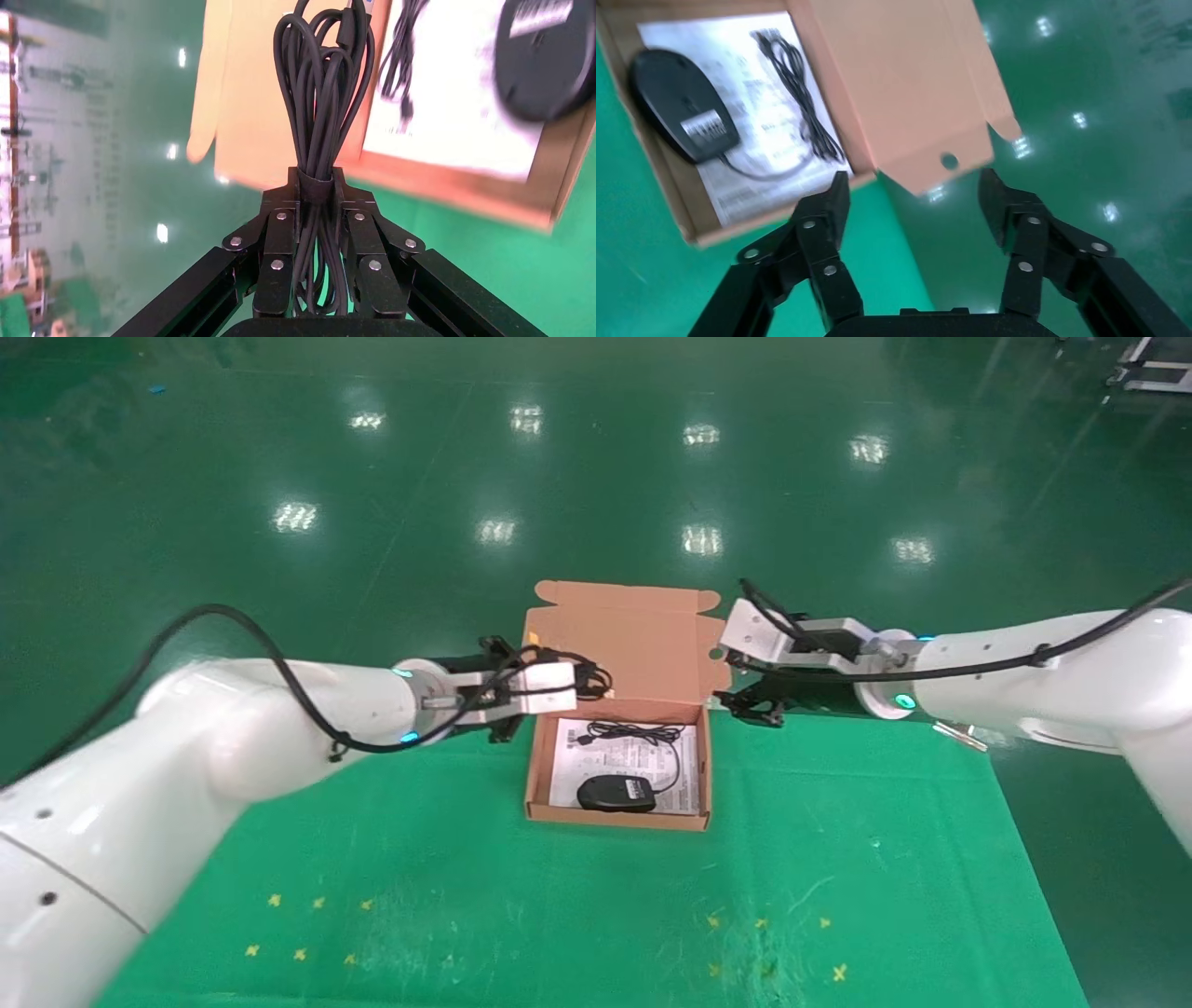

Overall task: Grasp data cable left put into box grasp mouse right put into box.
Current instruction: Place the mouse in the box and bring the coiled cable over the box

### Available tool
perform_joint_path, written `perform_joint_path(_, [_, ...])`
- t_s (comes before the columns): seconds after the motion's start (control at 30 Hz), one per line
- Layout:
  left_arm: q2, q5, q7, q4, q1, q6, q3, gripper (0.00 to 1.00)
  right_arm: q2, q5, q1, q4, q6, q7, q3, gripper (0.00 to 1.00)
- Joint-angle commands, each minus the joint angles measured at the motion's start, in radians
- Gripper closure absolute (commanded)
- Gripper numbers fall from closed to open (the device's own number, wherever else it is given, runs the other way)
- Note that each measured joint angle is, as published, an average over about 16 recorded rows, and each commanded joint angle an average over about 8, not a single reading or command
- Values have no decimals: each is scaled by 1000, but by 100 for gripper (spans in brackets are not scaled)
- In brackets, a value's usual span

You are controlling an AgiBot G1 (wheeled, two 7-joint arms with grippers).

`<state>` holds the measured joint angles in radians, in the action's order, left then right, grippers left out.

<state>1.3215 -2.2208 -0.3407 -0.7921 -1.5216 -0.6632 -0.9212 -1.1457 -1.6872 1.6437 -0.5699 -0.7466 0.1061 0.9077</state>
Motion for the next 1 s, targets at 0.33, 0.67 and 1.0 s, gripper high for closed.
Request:
perform_joint_path(0.33, [51, 255, 169, 91, 6, 118, -132, 100, 138, -18, -7, -109, -20, 49, -4, 0])
perform_joint_path(0.67, [52, 410, 227, 92, 5, 181, -270, 50, 216, -2, -24, -226, 3, 78, -28, 0])
perform_joint_path(1.0, [52, 424, 240, 94, 4, 192, -293, 0, 228, 6, -33, -245, 7, 77, -33, 0])
